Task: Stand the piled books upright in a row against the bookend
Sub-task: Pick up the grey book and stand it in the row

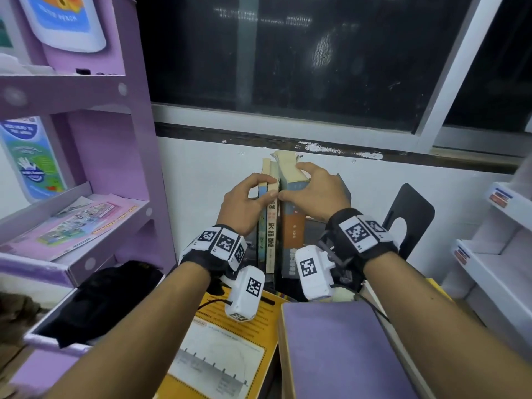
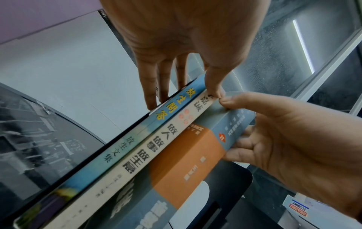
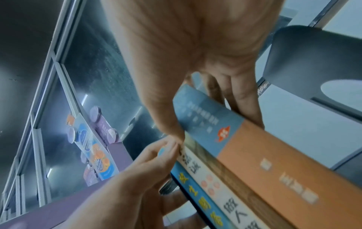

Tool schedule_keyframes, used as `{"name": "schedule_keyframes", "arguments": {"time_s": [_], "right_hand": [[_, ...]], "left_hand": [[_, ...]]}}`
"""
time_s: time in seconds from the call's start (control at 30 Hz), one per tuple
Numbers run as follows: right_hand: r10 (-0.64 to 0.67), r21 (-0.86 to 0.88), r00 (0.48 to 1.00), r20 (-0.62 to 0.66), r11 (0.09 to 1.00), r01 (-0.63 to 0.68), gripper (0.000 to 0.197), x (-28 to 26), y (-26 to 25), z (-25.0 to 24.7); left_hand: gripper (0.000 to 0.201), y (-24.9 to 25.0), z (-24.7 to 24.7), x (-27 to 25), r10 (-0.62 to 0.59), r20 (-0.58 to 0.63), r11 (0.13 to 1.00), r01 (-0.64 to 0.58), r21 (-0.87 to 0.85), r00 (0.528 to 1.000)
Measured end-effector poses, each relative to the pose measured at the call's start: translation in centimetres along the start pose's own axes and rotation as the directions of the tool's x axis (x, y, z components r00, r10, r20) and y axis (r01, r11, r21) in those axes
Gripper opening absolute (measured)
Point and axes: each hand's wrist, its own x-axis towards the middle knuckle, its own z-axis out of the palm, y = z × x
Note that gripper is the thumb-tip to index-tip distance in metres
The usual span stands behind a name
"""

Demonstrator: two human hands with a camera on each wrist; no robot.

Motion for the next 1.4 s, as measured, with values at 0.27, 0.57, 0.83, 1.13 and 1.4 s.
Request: {"name": "schedule_keyframes", "arguments": {"time_s": [0.27, 0.57, 0.83, 1.13, 1.4], "right_hand": [[-0.104, -0.075, 0.975, 0.198, 0.99, 0.121, 0.098, 0.9, 1.3, 0.1], [-0.123, 0.185, 0.992, -0.027, 0.975, 0.126, 0.084, 1.4, 2.2, 2.7], [-0.129, 0.271, 0.99, -0.052, 0.952, 0.139, 0.072, 1.5, 2.5, 2.7], [-0.224, -0.076, 0.969, 0.1, 0.97, 0.232, 0.082, 1.0, 1.9, 1.5], [-0.221, -0.126, 0.972, 0.081, 0.965, 0.23, 0.08, 0.9, 1.9, 1.7]], "left_hand": [[0.028, 0.1, -0.3, -0.3, -0.025, 0.096, 0.996, 0.033, -0.082, 0.995], [0.039, -0.4, -0.3, 0.0, -0.016, 0.12, 0.997, 0.026, -0.077, 0.993], [0.037, -1.0, -0.2, 0.0, 0.045, 0.059, 0.999, -0.046, 0.021, 0.997], [0.037, -0.8, 0.0, -0.5, 0.095, 0.035, 0.99, -0.098, 0.101, 0.995], [0.035, -0.9, 0.5, -0.5, 0.14, 0.006, 0.981, -0.139, 0.132, 0.99]]}}
